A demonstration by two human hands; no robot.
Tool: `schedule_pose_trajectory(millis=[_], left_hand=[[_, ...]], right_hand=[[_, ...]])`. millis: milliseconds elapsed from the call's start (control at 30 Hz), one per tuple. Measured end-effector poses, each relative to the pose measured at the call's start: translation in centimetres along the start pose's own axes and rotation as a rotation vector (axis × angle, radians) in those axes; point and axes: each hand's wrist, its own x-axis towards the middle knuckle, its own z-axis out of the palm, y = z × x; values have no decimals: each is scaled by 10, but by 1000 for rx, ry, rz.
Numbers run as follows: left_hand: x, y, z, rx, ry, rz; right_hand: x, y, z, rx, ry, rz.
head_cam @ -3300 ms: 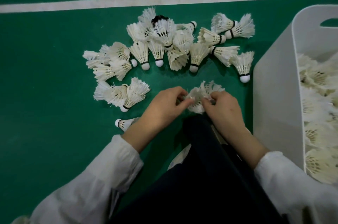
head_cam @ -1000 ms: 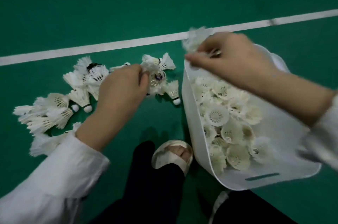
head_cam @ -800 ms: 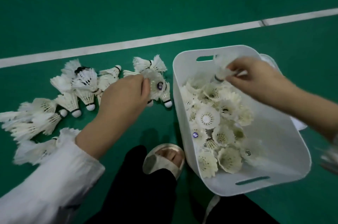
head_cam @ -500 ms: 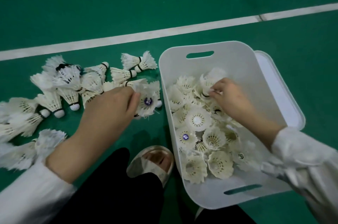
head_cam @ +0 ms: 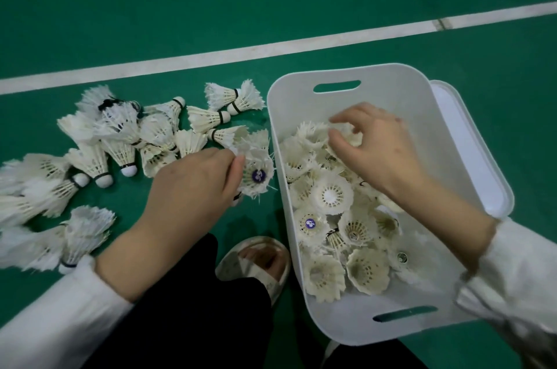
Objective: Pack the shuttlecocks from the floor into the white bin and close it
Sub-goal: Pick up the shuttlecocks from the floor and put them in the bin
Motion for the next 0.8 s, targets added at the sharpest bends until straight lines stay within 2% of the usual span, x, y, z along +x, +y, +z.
schedule_pose_trajectory(millis=[67, 133, 200, 300, 400, 467, 567, 700, 800], left_hand=[[0, -1, 0, 1, 21, -6], [1, -5, 0, -50, 31, -37], [2, -12, -1, -144, 28, -77], [2, -18, -6, -217, 56, -92], [-1, -20, -10, -293, 40, -39], [-1, -26, -14, -368, 50, -50], [3, -37, -16, -356, 67, -59], [2, -48, 0, -259, 50, 25], [-1, -50, 9, -254, 31, 114]], right_hand=[[-11, -37, -13, 308, -95, -146], [-23, -71, -17, 512, -309, -262], [-29, -87, -5, 477, -436, -345], [-25, -88, 18, 194, -394, -418], [-17, -86, 18, 192, -209, -439], [-11, -82, 3, 277, -141, -388], [3, -60, -22, 429, 6, -138], [24, -9, -17, 348, 89, 149], [36, 16, -1, 237, 47, 234]])
